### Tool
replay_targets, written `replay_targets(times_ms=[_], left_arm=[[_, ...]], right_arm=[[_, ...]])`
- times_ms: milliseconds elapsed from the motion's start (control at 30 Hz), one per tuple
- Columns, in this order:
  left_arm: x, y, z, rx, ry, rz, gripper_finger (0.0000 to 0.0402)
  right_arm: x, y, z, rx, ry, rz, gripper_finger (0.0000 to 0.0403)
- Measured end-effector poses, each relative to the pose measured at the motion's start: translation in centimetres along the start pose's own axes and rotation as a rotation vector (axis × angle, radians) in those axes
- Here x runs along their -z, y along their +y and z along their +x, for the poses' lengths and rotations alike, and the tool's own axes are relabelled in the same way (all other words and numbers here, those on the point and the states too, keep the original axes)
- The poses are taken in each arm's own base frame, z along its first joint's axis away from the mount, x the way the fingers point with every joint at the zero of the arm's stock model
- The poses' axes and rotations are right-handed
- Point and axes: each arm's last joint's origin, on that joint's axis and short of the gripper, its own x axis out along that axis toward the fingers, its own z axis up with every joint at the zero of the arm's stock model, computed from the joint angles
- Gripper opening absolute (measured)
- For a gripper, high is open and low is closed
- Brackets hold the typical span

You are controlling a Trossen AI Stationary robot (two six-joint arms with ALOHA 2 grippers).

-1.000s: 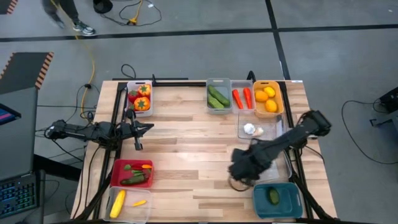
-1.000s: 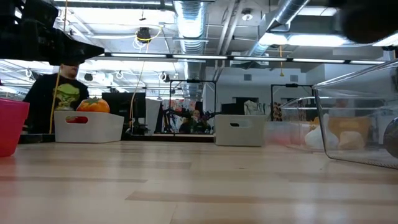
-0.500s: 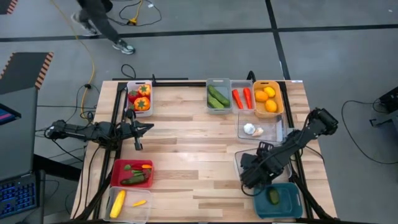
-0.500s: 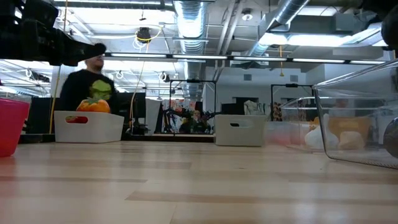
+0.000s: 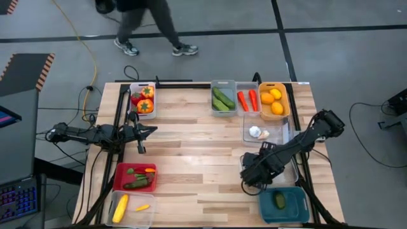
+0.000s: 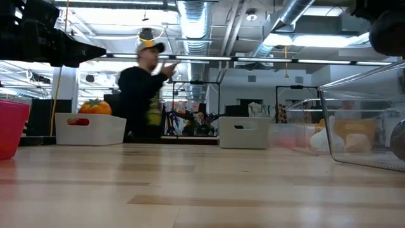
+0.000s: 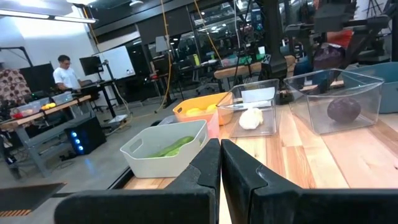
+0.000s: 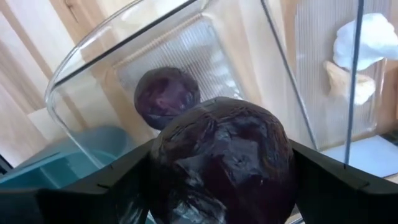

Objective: Sort produce into baskets
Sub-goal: Put the plum into the bottom transparent bin, then return to Home Position

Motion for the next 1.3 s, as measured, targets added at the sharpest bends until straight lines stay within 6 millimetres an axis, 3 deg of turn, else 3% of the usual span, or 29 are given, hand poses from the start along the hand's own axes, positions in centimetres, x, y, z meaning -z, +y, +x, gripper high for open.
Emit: replay_targets(times_ms=[233, 467, 733, 867, 1133, 1300], left_arm=[[0.0, 0.0, 0.0, 0.000, 0.000, 0.000, 0.0000], [0.0, 0.0, 0.0, 0.000, 0.000, 0.000, 0.0000], [0.0, 0.0, 0.0, 0.000, 0.000, 0.000, 0.0000], [0.0, 0.0, 0.0, 0.000, 0.000, 0.000, 0.0000], [0.0, 0.0, 0.0, 0.000, 0.000, 0.000, 0.0000], [0.0, 0.0, 0.0, 0.000, 0.000, -0.001, 0.0000]], right_arm=[[-0.9, -0.8, 0.1, 0.007, -0.002, 0.019, 0.0351], [-1.3, -1.1, 0.1, -0.003, 0.007, 0.040, 0.0396], [-2.1, -1.2, 0.0, -0.052, -0.041, -0.012, 0.0383], [-3.0, -2.6, -0.9, -0.098, -0.122, -0.016, 0.0382], [-3.3, -6.8, -4.5, -0.100, -0.469, -0.065, 0.0381], [-3.0, -9.2, -3.5, -0.135, -0.621, -0.065, 0.0354]])
